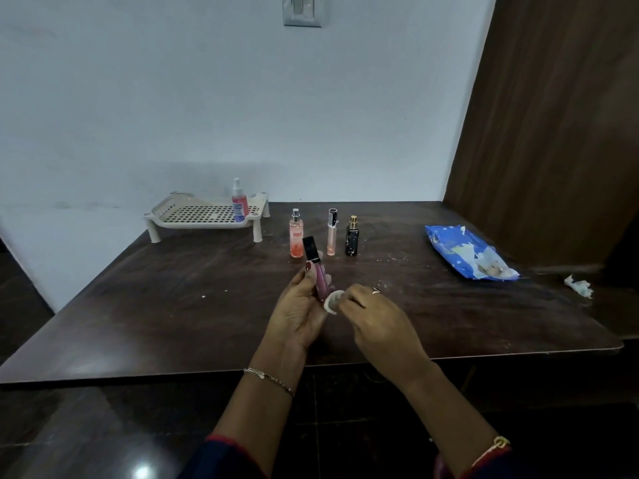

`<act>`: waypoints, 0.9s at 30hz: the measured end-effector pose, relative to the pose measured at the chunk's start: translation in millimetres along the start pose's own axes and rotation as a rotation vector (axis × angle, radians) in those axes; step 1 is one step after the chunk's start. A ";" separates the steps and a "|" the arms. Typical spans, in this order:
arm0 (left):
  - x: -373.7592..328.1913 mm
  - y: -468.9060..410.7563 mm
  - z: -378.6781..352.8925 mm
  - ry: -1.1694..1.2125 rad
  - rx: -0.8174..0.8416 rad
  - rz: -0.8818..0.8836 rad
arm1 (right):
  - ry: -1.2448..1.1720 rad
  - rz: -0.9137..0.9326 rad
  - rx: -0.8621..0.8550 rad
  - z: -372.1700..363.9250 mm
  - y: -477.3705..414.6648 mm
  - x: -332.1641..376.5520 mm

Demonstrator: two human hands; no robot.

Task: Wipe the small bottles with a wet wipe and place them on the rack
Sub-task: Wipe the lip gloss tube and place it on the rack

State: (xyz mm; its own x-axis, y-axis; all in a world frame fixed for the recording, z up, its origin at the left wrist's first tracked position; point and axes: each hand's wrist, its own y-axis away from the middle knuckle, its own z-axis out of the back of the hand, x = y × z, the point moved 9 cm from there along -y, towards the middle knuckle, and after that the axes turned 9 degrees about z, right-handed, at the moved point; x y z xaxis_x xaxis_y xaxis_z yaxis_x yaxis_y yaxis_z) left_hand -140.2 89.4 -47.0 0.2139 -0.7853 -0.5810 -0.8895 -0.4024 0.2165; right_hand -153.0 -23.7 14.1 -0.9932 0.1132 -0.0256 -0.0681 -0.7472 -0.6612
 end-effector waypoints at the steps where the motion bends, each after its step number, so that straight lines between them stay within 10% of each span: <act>1: -0.3 0.3 0.0 0.006 -0.008 0.001 | 0.001 -0.005 0.020 0.1 -0.8 -2.3; 7: 0.4 4.4 4.0 0.108 -0.038 0.032 | 0.035 -0.216 0.014 10.1 -5.7 -37.8; 15: 9.8 5.9 -4.6 0.057 0.060 0.065 | -0.621 -0.530 -0.463 36.8 -21.6 -69.7; 27: 4.4 4.9 -18.1 0.157 0.156 0.013 | -0.089 -0.162 -0.008 14.9 -57.5 -17.0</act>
State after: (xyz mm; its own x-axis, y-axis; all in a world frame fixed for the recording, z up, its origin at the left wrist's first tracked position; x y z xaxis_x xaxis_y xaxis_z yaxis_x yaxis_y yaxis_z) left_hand -136.3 75.4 -34.2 0.2511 -0.8586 -0.4470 -0.9418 -0.3233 0.0919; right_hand -133.7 7.6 63.7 -0.9737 0.1732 0.1481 -0.2277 -0.7186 -0.6571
